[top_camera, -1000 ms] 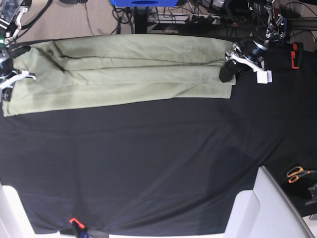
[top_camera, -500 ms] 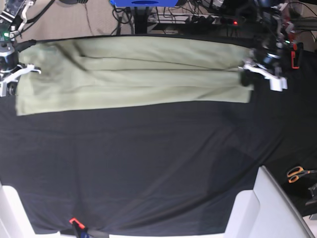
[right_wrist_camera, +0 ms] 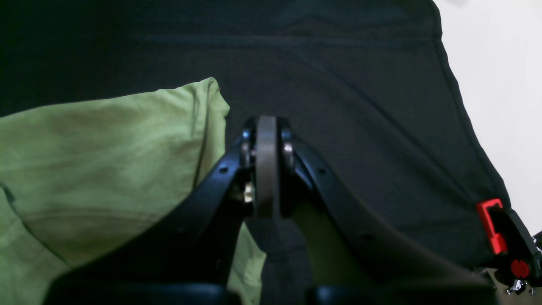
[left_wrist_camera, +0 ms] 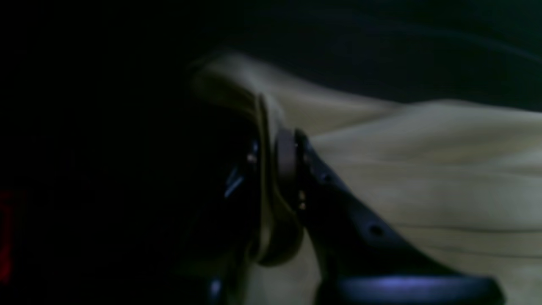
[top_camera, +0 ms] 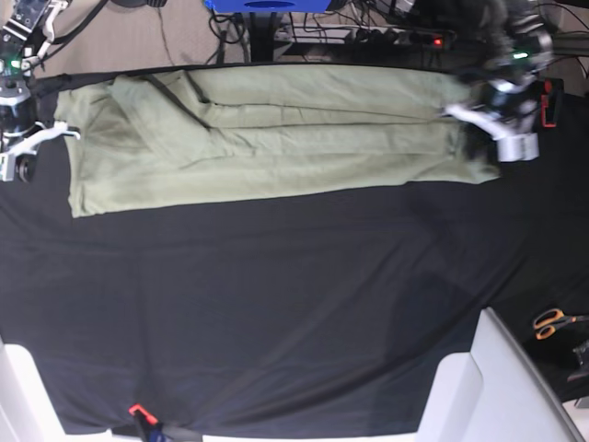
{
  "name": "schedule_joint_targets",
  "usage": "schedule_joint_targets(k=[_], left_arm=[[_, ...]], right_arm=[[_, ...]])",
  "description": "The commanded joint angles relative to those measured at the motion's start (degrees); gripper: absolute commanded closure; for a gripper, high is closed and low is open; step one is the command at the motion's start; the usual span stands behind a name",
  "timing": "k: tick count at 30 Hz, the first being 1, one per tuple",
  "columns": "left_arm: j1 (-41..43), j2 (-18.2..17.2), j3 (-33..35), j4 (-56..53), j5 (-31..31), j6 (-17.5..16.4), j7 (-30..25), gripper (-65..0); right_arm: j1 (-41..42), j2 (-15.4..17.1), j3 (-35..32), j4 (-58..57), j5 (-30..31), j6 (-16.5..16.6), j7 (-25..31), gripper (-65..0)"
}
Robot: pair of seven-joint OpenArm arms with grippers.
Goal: Fold the T-shirt properly
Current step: 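Release the shirt end with the left gripper and raise it, then push the loose shirt end inward toward the right gripper with the left gripper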
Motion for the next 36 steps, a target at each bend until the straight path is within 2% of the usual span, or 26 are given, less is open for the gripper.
schedule_joint_targets(k=[1,4,7,8,10,12,20,23,29,36], left_arm=[[0.56,1.16,-0.06,2.50,1.72,0.01,-1.05,0.0],[0.21,7.05,0.64,6.63,9.80,0.01,-0.87,0.0],[0.03,8.99,5.74,8.39,15.25,0.10,-0.87,0.0],[0.21,9.07,8.11,8.48,16.22,0.71,-0.87,0.0],[0.38,9.16,12.86,8.48,17.19,5.37,-0.87,0.0],[0.38,9.07,17.43,8.31,17.10,8.01,-0.87,0.0],[-0.14,9.16,29.56,6.90,17.63,8.45,-0.79,0.0],[-0.49,8.99,34.31,4.17,17.72,12.49,-0.79,0.0],[-3.22,4.77,44.68,-1.63,17.72,16.27,-0.87,0.0],[-4.19,4.50,46.27,-2.60,17.72,16.36,-0.87,0.0]], right_arm=[[0.08,0.40,0.21,1.26,0.35,-0.28,1.49,-1.5],[0.08,0.40,0.21,1.26,0.35,-0.28,1.49,-1.5],[0.08,0.40,0.21,1.26,0.35,-0.28,1.49,-1.5],[0.08,0.40,0.21,1.26,0.35,-0.28,1.49,-1.5],[0.08,0.40,0.21,1.26,0.35,-0.28,1.40,-1.5],[0.08,0.40,0.21,1.18,0.35,-0.28,1.40,-1.5],[0.08,0.67,0.21,1.18,0.35,-0.28,1.40,-1.5],[0.08,0.67,0.21,1.18,0.35,-0.28,1.40,-1.5],[0.17,0.75,0.47,1.18,0.35,-0.28,1.40,-1.5],[0.17,0.84,0.65,1.18,0.35,-0.28,1.40,-1.5]])
